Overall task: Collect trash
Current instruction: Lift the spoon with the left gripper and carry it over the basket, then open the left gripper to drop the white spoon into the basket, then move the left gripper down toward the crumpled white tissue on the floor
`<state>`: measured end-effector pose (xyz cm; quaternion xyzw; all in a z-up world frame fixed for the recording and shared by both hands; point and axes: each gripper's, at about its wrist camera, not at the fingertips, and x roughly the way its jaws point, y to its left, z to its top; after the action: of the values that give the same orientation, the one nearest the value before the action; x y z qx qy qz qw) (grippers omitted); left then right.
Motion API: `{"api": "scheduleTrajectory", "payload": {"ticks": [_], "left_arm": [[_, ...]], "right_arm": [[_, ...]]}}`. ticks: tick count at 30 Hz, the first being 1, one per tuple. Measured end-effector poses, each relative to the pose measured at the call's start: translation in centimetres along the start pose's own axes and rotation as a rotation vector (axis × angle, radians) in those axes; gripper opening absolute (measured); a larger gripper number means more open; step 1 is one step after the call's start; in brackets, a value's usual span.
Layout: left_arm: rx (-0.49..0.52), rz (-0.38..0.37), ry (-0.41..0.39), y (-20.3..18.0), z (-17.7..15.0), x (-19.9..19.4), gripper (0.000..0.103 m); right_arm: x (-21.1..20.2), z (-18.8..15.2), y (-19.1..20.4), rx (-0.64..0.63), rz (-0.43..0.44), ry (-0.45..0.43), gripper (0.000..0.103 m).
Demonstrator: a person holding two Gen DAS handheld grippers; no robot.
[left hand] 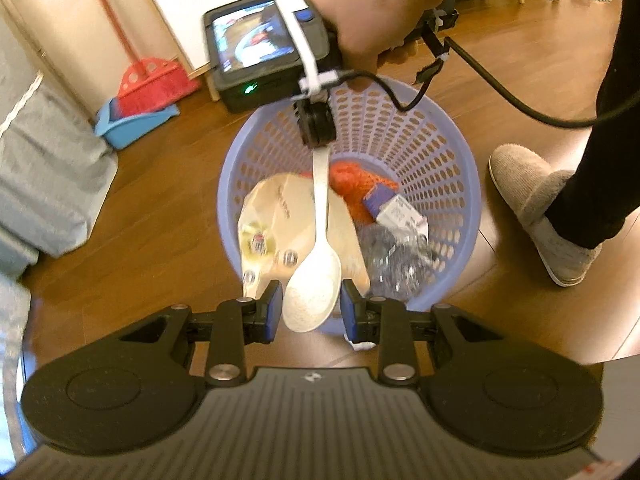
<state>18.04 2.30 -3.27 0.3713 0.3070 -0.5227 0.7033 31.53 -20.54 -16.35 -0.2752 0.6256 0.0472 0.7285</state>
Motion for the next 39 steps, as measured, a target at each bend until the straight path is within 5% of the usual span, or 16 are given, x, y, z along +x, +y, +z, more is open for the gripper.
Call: {"api": "scheduleTrajectory", "payload": {"ticks": [7,13,27,39], "left_arm": [[0.05,0.017,-0.089,-1.3,3.4,3.4,0.037],[0.032,0.031,-0.104,-1.2,2.6,2.2,0.04],[-0.107,0.149,0.011,3.1,-7.5,1.3,0.057],[-0.188,0.084,0.073,1.9,-13.0,4.6,0.07]], "right_arm": [[0.3,-0.1,-0.4,0.017,0.008,0.003,0.0],[0.5,-0.4,-0.9,0.029,0.014,0.005,0.0],[0.8,-0.5,-1.1,0.035,0.013,0.005,0.0],[1.3,-0.3,-1.5,0.048,0.013,0.025,0.0]]}}
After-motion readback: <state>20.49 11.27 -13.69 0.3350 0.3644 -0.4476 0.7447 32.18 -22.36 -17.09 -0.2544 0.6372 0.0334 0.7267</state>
